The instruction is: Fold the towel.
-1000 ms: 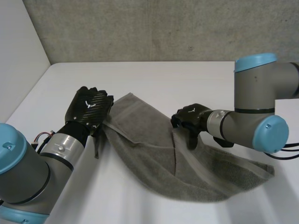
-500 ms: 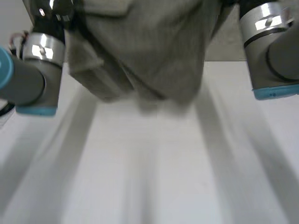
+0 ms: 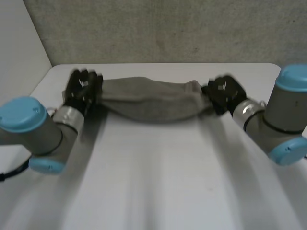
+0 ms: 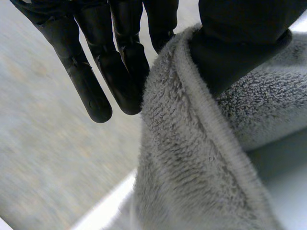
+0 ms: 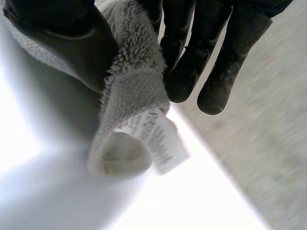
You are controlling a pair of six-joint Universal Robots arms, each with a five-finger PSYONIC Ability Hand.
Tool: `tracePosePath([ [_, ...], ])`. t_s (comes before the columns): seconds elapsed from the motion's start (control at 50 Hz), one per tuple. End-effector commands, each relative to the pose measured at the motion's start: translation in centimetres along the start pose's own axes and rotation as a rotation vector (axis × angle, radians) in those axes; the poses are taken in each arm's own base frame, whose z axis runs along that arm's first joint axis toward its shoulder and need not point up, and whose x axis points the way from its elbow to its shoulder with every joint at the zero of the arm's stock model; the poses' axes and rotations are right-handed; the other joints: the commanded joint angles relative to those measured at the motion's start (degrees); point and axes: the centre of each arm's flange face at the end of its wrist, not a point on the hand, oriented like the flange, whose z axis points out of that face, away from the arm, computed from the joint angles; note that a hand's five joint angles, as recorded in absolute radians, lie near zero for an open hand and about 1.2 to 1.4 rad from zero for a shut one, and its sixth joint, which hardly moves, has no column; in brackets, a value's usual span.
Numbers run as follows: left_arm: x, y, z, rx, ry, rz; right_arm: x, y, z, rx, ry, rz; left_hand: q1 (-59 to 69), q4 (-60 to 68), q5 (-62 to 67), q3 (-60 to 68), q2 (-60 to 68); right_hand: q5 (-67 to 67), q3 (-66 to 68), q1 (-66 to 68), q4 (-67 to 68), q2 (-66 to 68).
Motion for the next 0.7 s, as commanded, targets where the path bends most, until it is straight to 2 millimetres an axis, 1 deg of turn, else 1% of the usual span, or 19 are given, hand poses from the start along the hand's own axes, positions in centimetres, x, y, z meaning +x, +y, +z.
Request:
tracePosePath([
  [0.02,2.2,2.9,-4.0,-0.159,0.111,0.104,-0.5,3.4,-2.4,-0.145,-0.039,-0.022,11.60,10.20,10.95,10.31,10.24,3.83,3.56,3.56,3.53,3.91],
  [0.04,2.4,3.1,-4.5,-0.178,0.125,0.135,0.0,3.2,-3.1,-0.146,-0.026,-0.020,11.60,10.20,10.95,10.31,10.24,3.83,3.56,3.56,3.53,3.91],
  [0.06,2.4,3.1,-4.5,-0.178,0.125,0.135,0.0,3.2,-3.1,-0.146,-0.026,-0.020,11.60,10.20,10.95,10.31,10.24,3.83,3.56,3.56,3.53,3.91],
  [0.08,2.4,3.1,-5.0,-0.195,0.134,0.166,0.4,3.0,-3.9,-0.149,-0.013,-0.018,11.60,10.20,10.95,10.31,10.24,3.83,3.56,3.56,3.53,3.91],
  [0.1,2.4,3.1,-5.0,-0.195,0.135,0.166,0.4,3.0,-3.9,-0.149,-0.013,-0.018,11.60,10.20,10.95,10.31,10.24,3.83,3.56,3.56,3.53,3.91],
  [0.14,2.4,2.6,-5.8,-0.214,0.150,0.200,0.7,2.7,-5.2,-0.154,-0.001,-0.014,11.60,10.20,10.95,10.31,10.24,3.83,3.56,3.56,3.53,3.91],
  [0.16,2.4,2.6,-5.8,-0.214,0.150,0.200,0.7,2.7,-5.3,-0.154,-0.001,-0.014,11.60,10.20,10.95,10.31,10.24,3.83,3.56,3.56,3.53,3.91],
  [0.2,2.3,1.9,-6.3,-0.215,0.154,0.202,1.1,2.0,-6.9,-0.143,0.012,-0.012,11.60,10.20,10.95,10.31,10.24,3.83,3.56,3.56,3.53,3.91],
  [0.22,2.3,1.9,-6.3,-0.215,0.154,0.202,1.1,2.0,-6.9,-0.143,0.012,-0.012,11.60,10.20,10.95,10.31,10.24,3.83,3.56,3.56,3.53,3.91],
  [0.24,2.3,1.5,-6.6,-0.211,0.157,0.202,1.5,1.9,-7.6,-0.139,0.020,-0.009,11.60,10.20,10.95,10.31,10.24,3.83,3.56,3.56,3.53,3.91],
  [0.26,2.3,1.5,-6.6,-0.211,0.157,0.202,1.5,1.9,-7.7,-0.139,0.020,-0.009,11.60,10.20,10.95,10.31,10.24,3.83,3.56,3.56,3.53,3.91],
  [0.3,2.3,0.8,-7.1,-0.199,0.156,0.204,2.1,2.0,-8.9,-0.141,0.036,-0.001,9.29,7.89,8.64,8.00,7.93,3.83,3.56,3.56,3.53,3.91],
  [0.32,2.3,0.8,-7.1,-0.199,0.156,0.204,2.1,2.0,-8.9,-0.141,0.036,-0.001,9.27,7.87,8.61,7.98,7.91,3.83,3.56,3.56,3.53,3.91],
  [0.36,2.4,0.6,-7.3,-0.196,0.155,0.206,2.7,2.1,-9.7,-0.145,0.056,0.006,-9.64,-11.04,-10.29,-10.93,-11.00,3.83,3.56,3.56,3.53,3.91],
  [0.38,2.4,0.6,-7.3,-0.196,0.155,0.206,2.7,2.1,-9.7,-0.145,0.056,0.006,-9.74,-11.14,-10.39,-11.03,-11.10,3.83,3.56,3.56,3.53,3.91],
  [0.4,2.4,0.7,-7.4,-0.202,0.154,0.206,3.0,2.3,-10.0,-0.152,0.069,0.010,-18.07,-19.47,-18.72,-19.35,-19.43,3.83,3.56,3.56,3.53,3.91],
  [0.44,2.5,0.7,-7.5,-0.205,0.154,0.206,3.4,2.6,-10.2,-0.162,0.084,0.016,-20.65,-22.05,-21.30,-21.94,-22.01,3.83,3.56,3.56,3.53,3.91],
  [0.58,2.4,1.7,-8.1,-0.247,0.157,0.200,4.8,4.1,-10.4,-0.190,0.134,0.034,-21.01,-22.41,-21.67,-22.30,-22.37,3.83,3.56,3.56,3.53,3.91],
  [0.7,2.0,2.3,-8.8,-0.277,0.151,0.194,4.7,4.8,-10.4,-0.185,0.114,0.049,-20.68,-22.08,-21.33,-21.96,-22.04,3.83,3.56,3.56,3.53,3.91],
])
